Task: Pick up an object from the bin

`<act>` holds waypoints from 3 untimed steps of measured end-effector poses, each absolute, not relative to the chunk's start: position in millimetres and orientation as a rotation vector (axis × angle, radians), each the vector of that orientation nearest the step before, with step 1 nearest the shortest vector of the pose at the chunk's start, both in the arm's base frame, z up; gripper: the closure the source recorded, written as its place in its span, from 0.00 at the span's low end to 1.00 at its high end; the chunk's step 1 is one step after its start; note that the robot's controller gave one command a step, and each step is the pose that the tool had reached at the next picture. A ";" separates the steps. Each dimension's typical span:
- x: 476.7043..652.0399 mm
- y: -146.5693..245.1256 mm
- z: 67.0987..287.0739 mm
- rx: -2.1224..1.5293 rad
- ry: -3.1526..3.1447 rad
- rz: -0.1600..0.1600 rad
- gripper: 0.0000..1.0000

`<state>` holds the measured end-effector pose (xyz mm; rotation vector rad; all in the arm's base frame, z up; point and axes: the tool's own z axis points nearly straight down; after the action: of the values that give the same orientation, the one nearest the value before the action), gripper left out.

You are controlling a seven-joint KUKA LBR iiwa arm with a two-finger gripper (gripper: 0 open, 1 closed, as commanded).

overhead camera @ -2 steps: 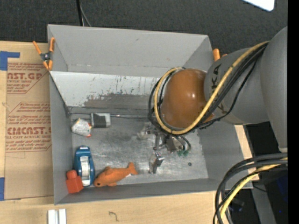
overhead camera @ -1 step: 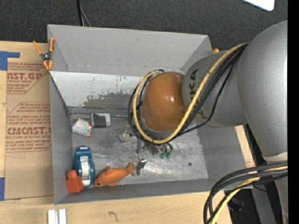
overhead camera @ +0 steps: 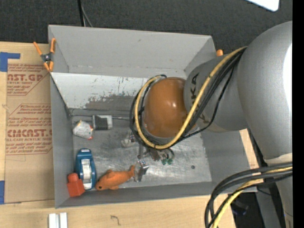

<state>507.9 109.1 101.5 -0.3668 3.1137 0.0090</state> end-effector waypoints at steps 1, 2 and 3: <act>511.0 79.0 106.8 -0.765 3.045 0.002 1.00; 510.7 79.0 106.3 -0.765 3.046 0.002 0.00; 510.7 79.0 106.3 -0.766 3.046 0.002 0.00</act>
Offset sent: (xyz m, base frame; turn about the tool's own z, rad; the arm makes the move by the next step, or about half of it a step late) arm 0.0000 0.0000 0.0000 0.0000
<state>510.7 79.0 106.3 -0.7656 3.0462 0.0025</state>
